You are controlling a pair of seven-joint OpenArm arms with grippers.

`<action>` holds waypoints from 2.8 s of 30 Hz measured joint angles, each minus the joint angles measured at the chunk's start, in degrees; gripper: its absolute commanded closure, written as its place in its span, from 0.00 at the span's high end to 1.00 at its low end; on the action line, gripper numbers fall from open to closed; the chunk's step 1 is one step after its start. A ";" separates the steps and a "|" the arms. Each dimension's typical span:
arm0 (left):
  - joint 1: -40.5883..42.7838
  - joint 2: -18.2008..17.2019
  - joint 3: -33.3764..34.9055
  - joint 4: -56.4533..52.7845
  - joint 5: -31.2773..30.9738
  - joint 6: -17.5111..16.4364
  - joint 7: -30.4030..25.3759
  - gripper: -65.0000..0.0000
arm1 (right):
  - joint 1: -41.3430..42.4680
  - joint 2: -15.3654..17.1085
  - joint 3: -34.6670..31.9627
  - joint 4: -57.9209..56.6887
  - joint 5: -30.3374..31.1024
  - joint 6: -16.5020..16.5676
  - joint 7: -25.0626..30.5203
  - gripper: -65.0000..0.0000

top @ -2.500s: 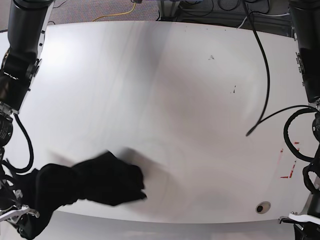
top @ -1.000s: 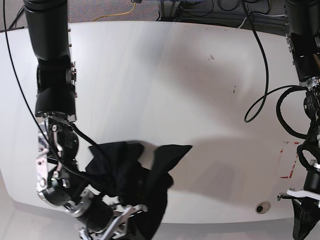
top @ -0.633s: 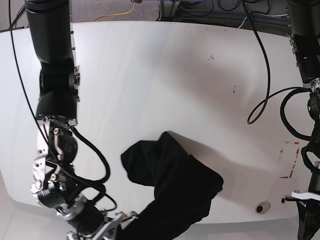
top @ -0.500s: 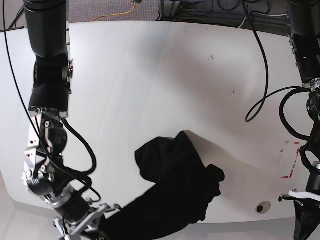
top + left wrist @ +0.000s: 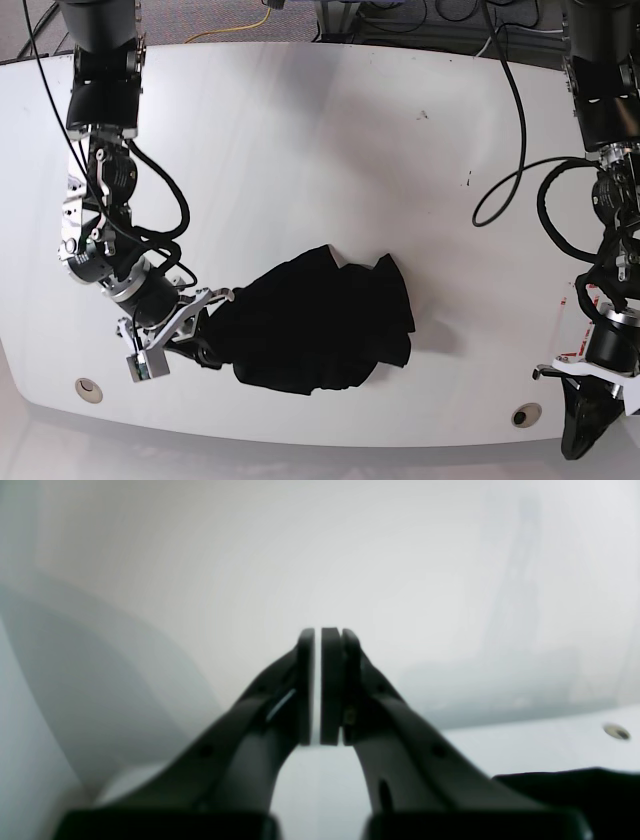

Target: Layout the t-shirt on the table in an organized manner, then fold the t-shirt properly

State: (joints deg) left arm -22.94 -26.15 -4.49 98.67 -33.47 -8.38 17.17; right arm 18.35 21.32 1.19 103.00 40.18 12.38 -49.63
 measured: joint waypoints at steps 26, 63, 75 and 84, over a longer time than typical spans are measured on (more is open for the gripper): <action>19.87 10.67 6.69 -1.18 0.24 0.52 -0.22 0.01 | -6.56 6.49 10.84 0.11 -0.39 -0.33 2.43 0.00; 24.04 10.86 20.79 -12.90 0.39 0.55 -0.15 0.64 | -9.49 3.96 10.82 0.20 -0.52 -0.33 2.47 0.00; 20.09 14.03 20.79 -13.29 0.42 0.72 -0.48 0.64 | -10.62 3.93 10.82 0.35 -0.33 -0.31 2.47 0.00; 11.98 15.85 20.72 -14.56 0.42 0.42 -0.61 0.64 | -11.30 2.75 11.06 1.79 -0.50 -0.35 2.49 0.00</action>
State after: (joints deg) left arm -10.96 -10.31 16.23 84.12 -33.06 -7.97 16.56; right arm 7.05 24.08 12.25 104.79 39.68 12.03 -47.13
